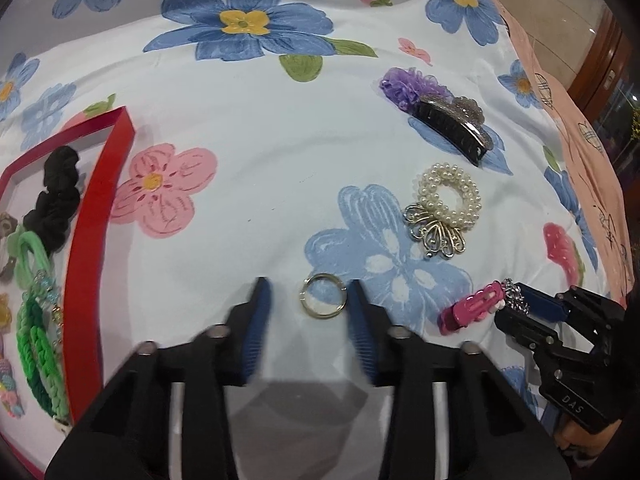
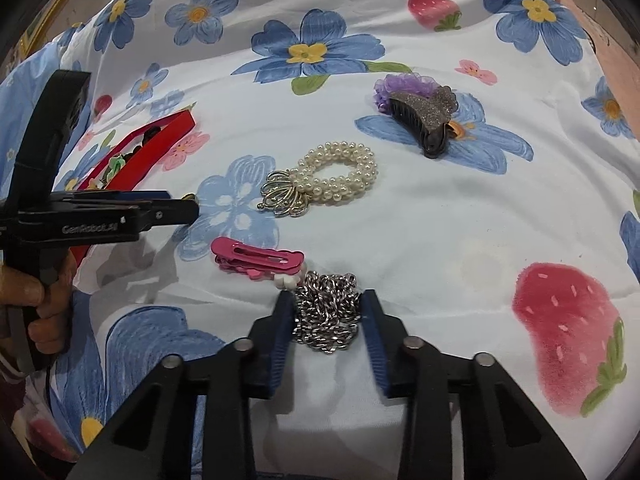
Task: Organize jewelry
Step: 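Grasp the gold ring with the left tool while the right tool grasps the silver chain, then carry the gold ring with the left tool while the right tool carries the silver chain to the box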
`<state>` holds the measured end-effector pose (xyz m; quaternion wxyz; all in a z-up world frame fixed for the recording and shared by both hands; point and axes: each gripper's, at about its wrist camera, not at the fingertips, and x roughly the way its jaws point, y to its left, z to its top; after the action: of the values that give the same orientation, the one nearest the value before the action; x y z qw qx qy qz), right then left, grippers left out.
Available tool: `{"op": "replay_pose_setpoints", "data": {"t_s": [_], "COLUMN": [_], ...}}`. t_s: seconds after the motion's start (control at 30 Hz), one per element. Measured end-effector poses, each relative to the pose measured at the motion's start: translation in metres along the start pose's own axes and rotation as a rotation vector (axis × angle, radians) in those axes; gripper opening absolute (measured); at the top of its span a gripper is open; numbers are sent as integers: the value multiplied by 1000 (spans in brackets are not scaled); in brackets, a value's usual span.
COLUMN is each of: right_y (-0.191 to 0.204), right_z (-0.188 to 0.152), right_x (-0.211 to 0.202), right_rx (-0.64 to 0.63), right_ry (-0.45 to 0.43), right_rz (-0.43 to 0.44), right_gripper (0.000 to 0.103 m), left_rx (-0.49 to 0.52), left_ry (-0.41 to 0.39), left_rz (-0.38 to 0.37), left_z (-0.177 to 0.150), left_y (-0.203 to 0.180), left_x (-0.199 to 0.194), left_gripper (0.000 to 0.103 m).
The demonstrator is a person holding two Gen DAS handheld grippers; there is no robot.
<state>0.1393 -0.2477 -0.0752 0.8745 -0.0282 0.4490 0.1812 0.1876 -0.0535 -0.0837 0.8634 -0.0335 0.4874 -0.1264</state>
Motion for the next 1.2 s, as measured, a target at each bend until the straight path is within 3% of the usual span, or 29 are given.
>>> {"op": "replay_pose_setpoints", "data": {"t_s": [0.27, 0.73, 1.2], "right_y": [-3, 16, 55], "right_z": [1, 9, 26], "right_x": [-6, -39, -47], "right_rx": [44, 75, 54], "right_ry": [-3, -52, -64], "right_rz": [56, 178, 294], "right_gripper": [14, 13, 13], "left_rx": [-14, -82, -171], "left_ry": [-10, -87, -164], "left_rz": [-50, -70, -14], "left_z": [-3, -34, -67], "left_y": [2, 21, 61], "left_x": [-10, -73, -128], "left_gripper": [21, 21, 21]}}
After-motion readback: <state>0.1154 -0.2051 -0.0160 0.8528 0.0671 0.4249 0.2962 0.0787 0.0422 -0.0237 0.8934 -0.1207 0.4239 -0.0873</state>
